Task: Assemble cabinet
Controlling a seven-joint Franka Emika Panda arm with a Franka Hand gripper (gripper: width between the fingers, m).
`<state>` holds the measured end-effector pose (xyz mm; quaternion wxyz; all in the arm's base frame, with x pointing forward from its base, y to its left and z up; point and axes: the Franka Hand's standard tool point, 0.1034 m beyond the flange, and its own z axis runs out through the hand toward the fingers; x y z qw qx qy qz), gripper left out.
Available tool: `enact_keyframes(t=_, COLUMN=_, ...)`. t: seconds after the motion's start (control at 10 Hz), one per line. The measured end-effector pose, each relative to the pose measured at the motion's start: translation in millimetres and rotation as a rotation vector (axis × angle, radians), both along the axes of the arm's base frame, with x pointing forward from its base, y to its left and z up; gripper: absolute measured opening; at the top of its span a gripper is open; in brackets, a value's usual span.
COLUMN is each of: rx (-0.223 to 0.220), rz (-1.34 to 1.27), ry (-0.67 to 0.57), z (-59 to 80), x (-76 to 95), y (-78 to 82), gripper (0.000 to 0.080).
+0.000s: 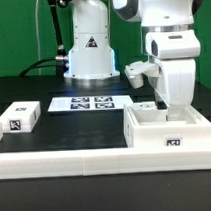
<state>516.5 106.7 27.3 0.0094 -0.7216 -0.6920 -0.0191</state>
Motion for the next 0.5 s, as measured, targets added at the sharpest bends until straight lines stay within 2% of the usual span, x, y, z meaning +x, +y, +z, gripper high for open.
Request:
enact_keyframes(t=0.2, rx=-0.002, rz=0.000, ry=-0.004, z=4.5, x=-1.6, y=-1.4, gripper=0.0797)
enact_keyframes(t=0.5, rx=-0.018, rz=-0.005, ry=-0.019, z=33.4, x=-30.1, y=-6.0, gripper=0.0797)
